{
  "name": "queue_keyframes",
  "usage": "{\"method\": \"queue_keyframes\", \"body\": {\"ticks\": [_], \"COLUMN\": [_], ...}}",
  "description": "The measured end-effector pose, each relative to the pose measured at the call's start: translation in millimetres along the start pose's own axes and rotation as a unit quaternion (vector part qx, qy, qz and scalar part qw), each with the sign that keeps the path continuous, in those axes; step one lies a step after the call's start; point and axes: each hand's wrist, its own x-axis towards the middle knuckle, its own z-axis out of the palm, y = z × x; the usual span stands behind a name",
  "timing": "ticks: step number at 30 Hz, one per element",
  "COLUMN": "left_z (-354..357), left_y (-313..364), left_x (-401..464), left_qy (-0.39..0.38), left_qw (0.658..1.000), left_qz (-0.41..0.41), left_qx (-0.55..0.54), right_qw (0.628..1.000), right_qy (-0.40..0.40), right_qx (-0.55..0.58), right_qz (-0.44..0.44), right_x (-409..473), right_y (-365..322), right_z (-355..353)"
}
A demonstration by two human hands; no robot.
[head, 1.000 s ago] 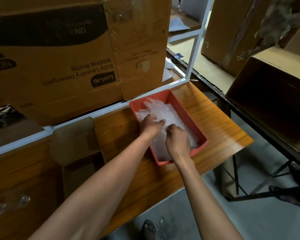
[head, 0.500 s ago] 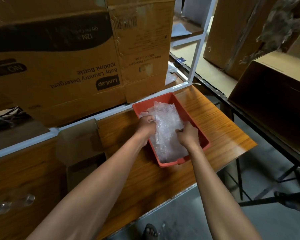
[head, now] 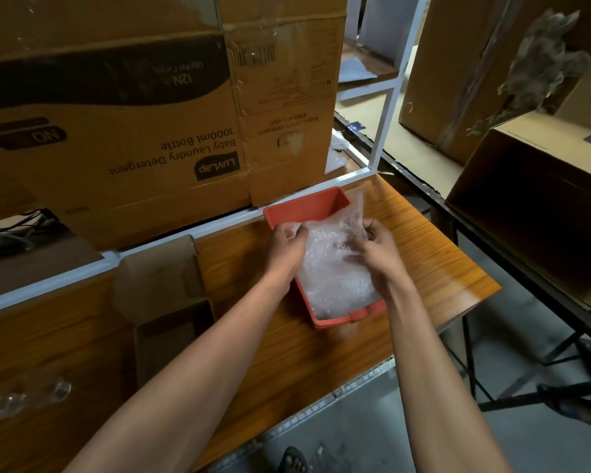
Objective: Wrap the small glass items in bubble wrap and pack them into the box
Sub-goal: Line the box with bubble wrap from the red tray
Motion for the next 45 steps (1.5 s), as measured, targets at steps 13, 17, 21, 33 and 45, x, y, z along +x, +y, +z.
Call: {"method": "queue_keyframes", "body": {"ticks": [13, 17, 21, 33, 45], "left_z": [-69.3, -100.5, -136.9, -255.4, -351.7], "left_y": [13.8, 9.6, 2.6, -23.7, -64.3], "left_x": [-14.7, -22.0, -37.8, -82.9, -114.0], "left_qy": [-0.104, -0.073, -0.063, -0.004, -0.007], "left_qw": [0.965, 0.976, 0.974, 0.985, 0.982], "left_qz": [-0.031, 0.001, 0.055, 0.168, 0.167], "left_qx": [-0.240, -0.203, -0.211, -0.048, 0.093], "right_qw": [0.977, 0.990, 0.992, 0.984, 0.873], "right_qy": [-0.189, -0.130, -0.122, -0.087, -0.128], "right_qx": [0.101, 0.052, 0.029, -0.097, -0.398], "right_qz": [0.009, -0.016, -0.031, -0.118, -0.250], "right_x": [-25.7, -30.5, -44.2, -101.7, -155.0], "right_y": [-11.3, -19.1, -21.2, -25.4, -16.8], "right_z": [24.5, 52.8, 88.9, 185.1, 254.6]}}
